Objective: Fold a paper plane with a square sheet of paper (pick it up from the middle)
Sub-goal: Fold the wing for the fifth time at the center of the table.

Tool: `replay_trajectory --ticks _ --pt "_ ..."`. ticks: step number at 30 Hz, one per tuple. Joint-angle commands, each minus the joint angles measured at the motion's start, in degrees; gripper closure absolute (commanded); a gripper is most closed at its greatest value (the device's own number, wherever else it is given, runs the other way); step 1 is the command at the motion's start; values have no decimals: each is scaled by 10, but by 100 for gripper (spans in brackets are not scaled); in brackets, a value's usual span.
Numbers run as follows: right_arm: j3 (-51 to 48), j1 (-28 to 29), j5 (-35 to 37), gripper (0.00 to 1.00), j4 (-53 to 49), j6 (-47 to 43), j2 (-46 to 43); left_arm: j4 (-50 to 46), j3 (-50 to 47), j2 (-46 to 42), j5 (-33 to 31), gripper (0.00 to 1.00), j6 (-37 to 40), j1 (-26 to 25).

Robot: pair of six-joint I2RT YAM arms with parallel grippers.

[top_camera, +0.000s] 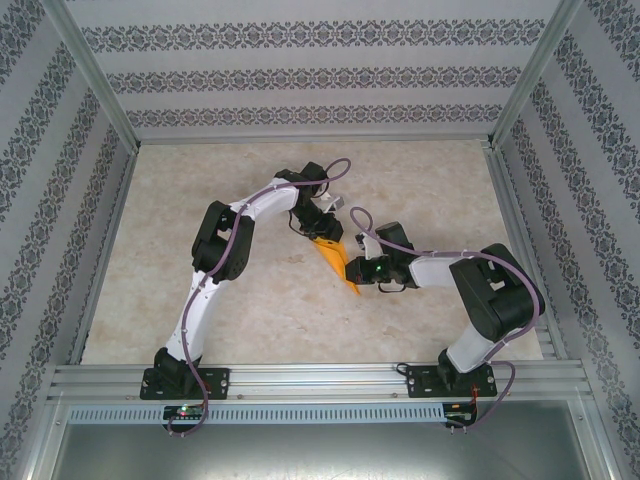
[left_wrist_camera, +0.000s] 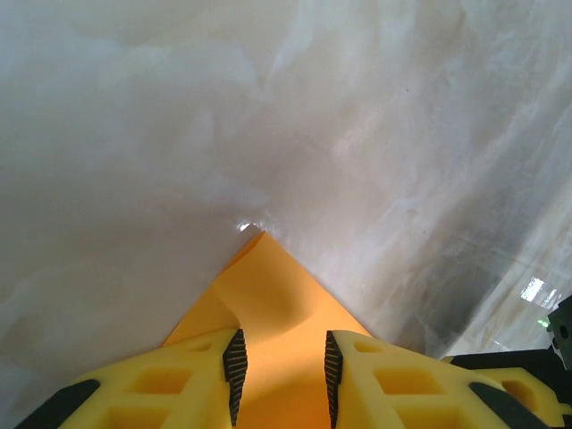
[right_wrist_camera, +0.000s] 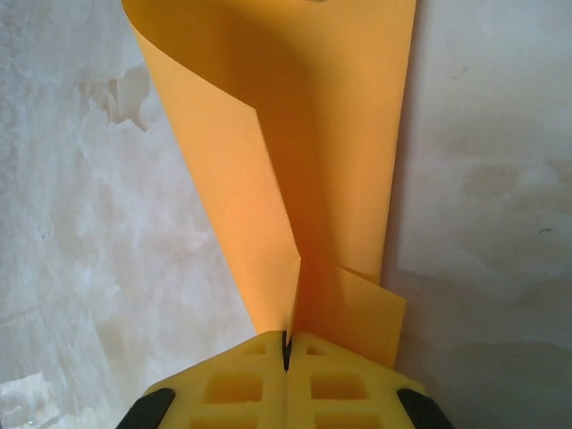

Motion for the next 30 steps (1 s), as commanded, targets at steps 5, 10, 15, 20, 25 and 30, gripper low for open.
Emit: replay_trajectory --ticks 5,10,15,20,25,30 --pt "-20 -18 12 95 36 24 -17 -56 -8 34 -26 65 21 -13" --pt "-22 -22 10 95 34 27 -16 -55 -11 34 -27 65 21 -13" --pt "-29 -27 9 95 46 38 -11 -55 -14 34 -27 65 23 -13" --pt "-31 -32 18 95 41 38 -4 -54 -16 33 -27 66 24 -13" --pt "-32 -34 25 96 33 37 2 -54 -16 34 -27 66 23 -13" --pt "-35 -38 33 96 30 38 6 -54 -17 34 -27 65 23 -13"
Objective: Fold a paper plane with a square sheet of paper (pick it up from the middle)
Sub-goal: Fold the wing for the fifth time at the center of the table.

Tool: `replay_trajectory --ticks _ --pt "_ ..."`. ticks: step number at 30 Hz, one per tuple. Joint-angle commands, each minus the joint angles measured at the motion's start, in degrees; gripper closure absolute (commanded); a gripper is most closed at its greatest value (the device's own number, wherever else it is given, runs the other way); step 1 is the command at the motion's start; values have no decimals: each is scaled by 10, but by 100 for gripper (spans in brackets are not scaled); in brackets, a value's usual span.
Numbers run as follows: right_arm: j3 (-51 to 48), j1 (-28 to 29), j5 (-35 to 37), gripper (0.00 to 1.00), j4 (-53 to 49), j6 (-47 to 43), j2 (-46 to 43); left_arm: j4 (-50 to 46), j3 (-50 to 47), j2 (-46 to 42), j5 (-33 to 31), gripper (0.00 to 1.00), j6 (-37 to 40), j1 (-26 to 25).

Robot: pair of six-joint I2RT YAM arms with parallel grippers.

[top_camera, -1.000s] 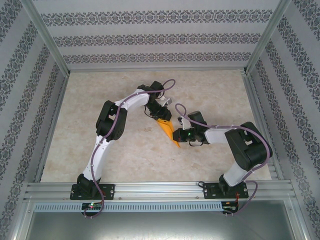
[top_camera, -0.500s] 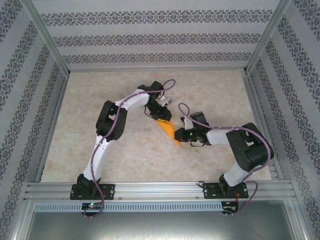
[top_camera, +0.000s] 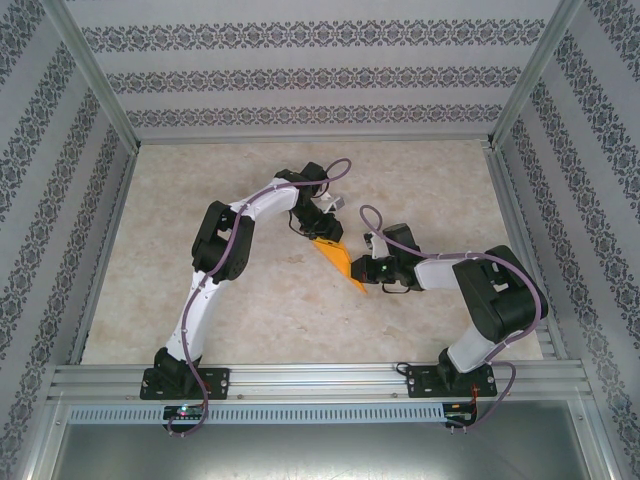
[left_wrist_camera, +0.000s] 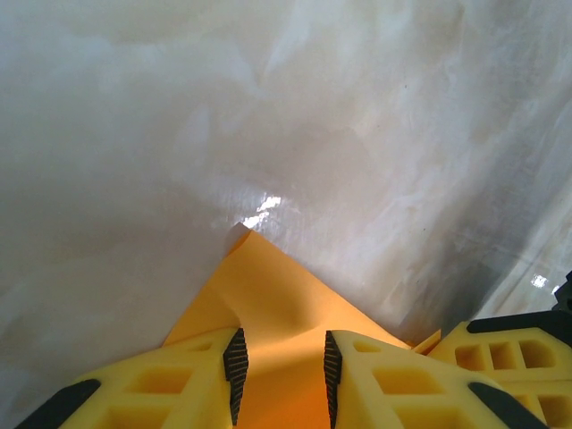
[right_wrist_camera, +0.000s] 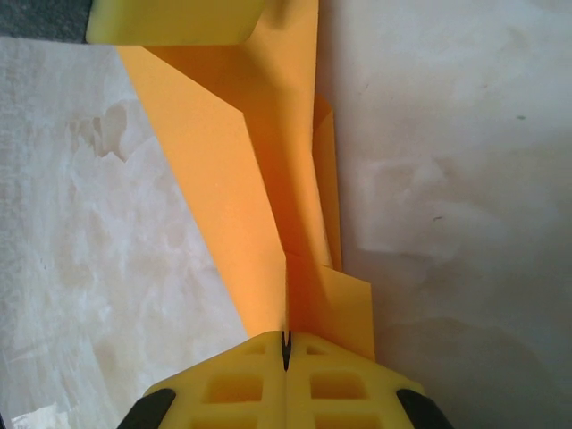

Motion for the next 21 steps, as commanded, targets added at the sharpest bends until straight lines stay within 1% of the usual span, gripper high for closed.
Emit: replay_trajectory --ticks 1,12,21 --pt "-9 -11 32 96 -6 1 15 -53 -16 34 -27 65 15 -12" --pt "1 -10 47 96 -47 -5 39 -44 11 27 8 64 -4 -12" --pt "12 -11 34 97 -66 -4 65 -32 65 9 7 60 -33 -12"
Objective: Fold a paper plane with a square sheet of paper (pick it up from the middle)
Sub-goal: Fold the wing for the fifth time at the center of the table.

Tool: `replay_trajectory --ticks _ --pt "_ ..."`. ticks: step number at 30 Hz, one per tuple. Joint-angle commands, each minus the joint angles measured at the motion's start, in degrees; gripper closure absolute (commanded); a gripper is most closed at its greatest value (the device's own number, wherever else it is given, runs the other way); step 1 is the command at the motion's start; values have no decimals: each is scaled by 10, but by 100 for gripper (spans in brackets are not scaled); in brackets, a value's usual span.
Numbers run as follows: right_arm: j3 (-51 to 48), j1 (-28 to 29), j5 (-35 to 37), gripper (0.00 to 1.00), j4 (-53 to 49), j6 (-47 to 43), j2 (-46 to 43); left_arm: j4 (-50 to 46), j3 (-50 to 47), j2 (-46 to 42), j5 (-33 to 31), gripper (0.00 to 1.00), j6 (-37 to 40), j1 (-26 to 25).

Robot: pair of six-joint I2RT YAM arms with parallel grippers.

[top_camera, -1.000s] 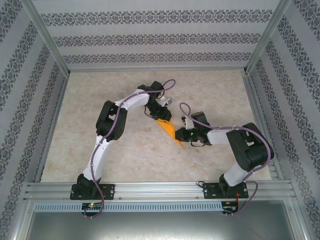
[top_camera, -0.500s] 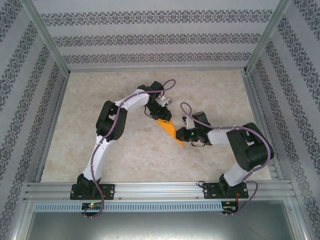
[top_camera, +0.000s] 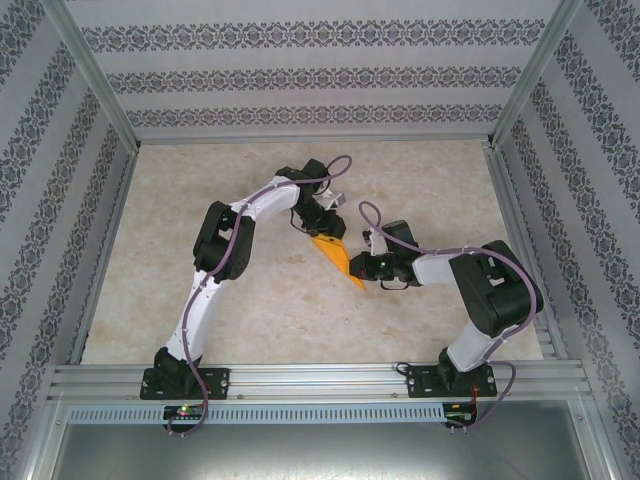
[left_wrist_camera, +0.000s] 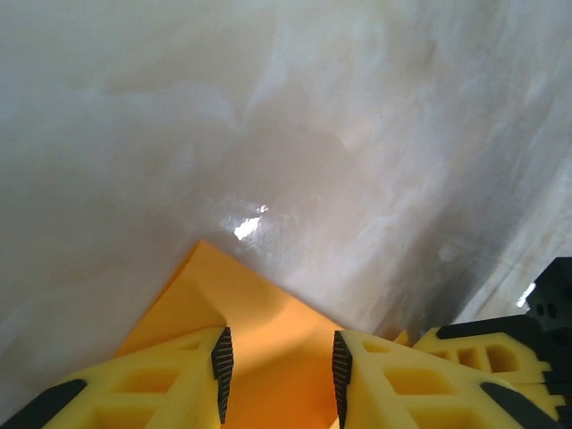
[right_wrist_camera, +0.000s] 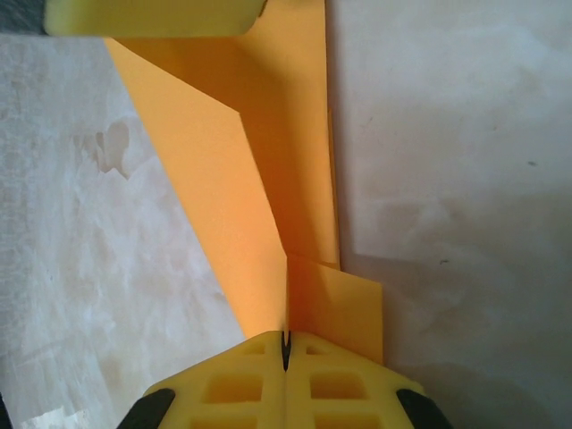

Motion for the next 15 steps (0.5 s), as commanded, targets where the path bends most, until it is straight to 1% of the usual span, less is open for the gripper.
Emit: replay_trajectory --ticks 1,5,8,11,15 --pt "-12 -7 47 97 -63 -2 39 -25 37 -2 0 60 -19 -10" --pt "-13 -7 44 97 -63 0 40 -29 67 -15 -12 59 -23 -10" --pt "-15 -7 42 97 -60 4 38 -38 66 -38 -35 58 -14 -12" --pt "-13 -5 38 97 -59 9 40 -43 33 -75 -70 57 -3 -15" --pt "-9 -2 35 97 -59 14 45 -15 -57 -141 -81 57 0 -34"
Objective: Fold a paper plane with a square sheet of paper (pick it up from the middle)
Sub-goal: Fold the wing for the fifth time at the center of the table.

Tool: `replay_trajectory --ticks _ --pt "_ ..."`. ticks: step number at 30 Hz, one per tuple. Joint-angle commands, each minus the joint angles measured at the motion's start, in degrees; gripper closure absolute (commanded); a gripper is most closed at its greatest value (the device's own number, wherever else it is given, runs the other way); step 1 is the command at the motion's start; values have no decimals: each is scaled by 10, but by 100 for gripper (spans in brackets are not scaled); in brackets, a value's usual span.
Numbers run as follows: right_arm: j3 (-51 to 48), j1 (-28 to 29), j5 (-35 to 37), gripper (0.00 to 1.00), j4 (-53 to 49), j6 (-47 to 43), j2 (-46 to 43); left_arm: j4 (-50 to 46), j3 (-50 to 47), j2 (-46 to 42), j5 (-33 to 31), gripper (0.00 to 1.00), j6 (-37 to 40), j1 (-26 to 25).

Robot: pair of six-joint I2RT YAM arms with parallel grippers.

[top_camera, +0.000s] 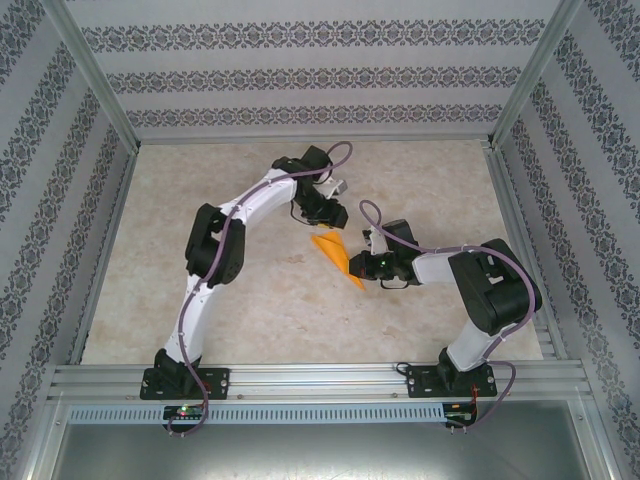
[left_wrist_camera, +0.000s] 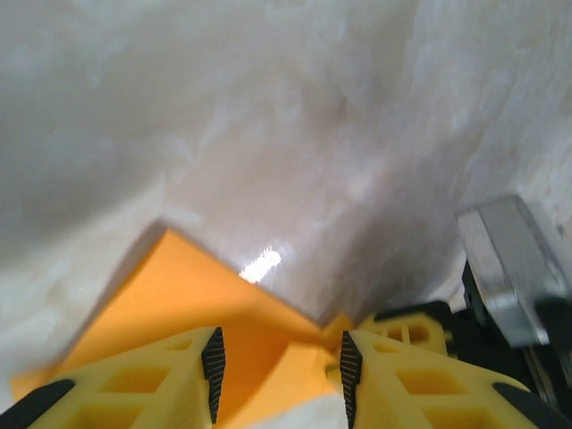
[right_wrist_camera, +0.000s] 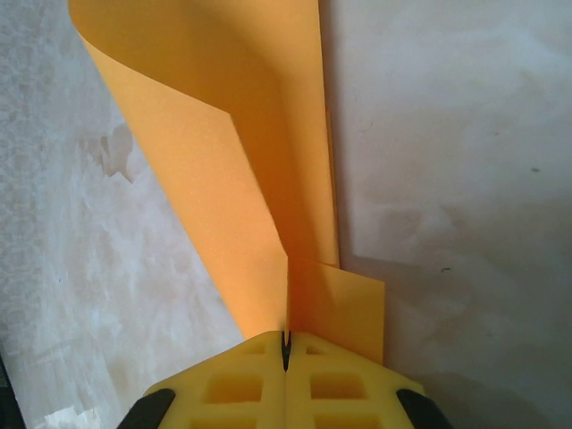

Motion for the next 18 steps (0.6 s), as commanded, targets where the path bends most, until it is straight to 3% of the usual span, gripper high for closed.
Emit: replay_trajectory --ticks 1,8,18 --pt "-14 1 47 97 -60 7 37 0 -63 -76 -23 57 13 -28" --pt "-12 3 43 97 -67 8 33 63 -210 -157 -18 58 16 -54" --pt "-7 5 44 98 -87 6 20 103 -205 -104 13 59 14 -56"
